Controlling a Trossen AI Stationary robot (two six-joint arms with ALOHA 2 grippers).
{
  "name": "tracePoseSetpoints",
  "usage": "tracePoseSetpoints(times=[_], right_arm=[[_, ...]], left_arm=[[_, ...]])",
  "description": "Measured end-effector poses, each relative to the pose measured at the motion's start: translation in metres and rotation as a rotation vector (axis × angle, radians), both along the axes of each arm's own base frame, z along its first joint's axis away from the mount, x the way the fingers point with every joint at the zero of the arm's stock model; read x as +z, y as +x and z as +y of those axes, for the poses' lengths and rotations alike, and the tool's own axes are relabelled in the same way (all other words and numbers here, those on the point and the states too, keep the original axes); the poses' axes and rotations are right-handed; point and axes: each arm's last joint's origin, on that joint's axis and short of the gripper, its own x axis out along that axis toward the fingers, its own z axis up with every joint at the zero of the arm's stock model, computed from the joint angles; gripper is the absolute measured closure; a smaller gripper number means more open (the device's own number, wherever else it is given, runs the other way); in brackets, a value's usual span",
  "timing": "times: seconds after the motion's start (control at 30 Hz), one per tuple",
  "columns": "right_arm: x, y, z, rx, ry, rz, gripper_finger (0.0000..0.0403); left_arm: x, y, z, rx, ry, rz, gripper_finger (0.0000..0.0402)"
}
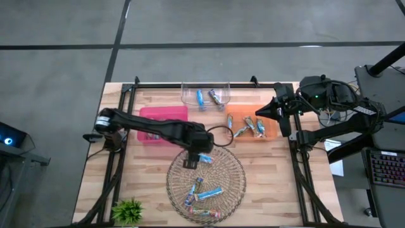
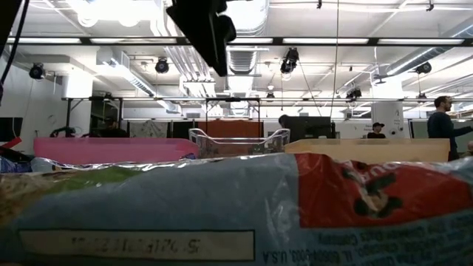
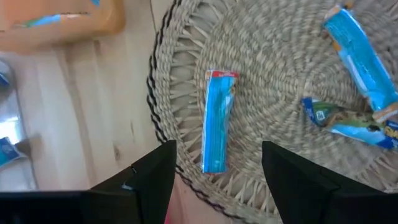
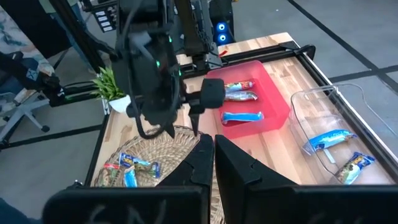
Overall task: Pick and place Granola Bars by type
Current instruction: Put the blue granola bar into the transparent bin
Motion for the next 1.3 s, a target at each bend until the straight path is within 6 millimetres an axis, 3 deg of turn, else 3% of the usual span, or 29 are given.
tracePoseSetpoints(times=[0.73,0.97,1.3], right_arm=[[-0.018,0.008,0.000,-0.002,0.005,0.063,0.0394],[-0.023,0.010,0.000,-0.002,0.006,0.082,0.0394],[-0.024,0.010,0.000,-0.002,0.006,0.083,0.0394]], left_arm=[[-0.081,-0.006,0.001,-0.002,-0.033,0.076,0.0184],[-0.092,-0.009,0.001,-0.002,-0.031,0.089,0.0184],[-0.092,-0.008,0.001,0.001,-0.033,0.078,0.0184]])
